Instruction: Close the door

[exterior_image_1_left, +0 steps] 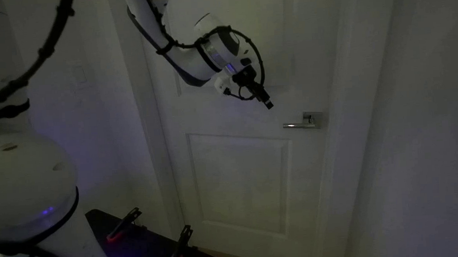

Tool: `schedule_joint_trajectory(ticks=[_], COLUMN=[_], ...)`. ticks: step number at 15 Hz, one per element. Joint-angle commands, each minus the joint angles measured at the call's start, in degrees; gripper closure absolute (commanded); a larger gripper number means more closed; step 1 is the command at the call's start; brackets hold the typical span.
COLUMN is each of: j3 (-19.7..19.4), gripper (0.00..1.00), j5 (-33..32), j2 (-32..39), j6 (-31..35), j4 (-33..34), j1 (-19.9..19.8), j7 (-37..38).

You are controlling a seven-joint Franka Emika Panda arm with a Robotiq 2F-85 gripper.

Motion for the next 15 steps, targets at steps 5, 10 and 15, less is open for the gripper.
schedule_joint_trajectory(ticks=[5, 10, 15], j3=[-1.0, -1.1, -1.8], gripper=[0.0, 0.0, 0.0], j5=[-12.0, -12.0, -14.4], j2=[1.1, 2.6, 5.9], j6=[-10.7, -10.1, -7.9], j4=[7.0, 6.8, 7.3], j1=[0.0, -1.1, -1.4], j7=[11.3, 11.6, 14.7])
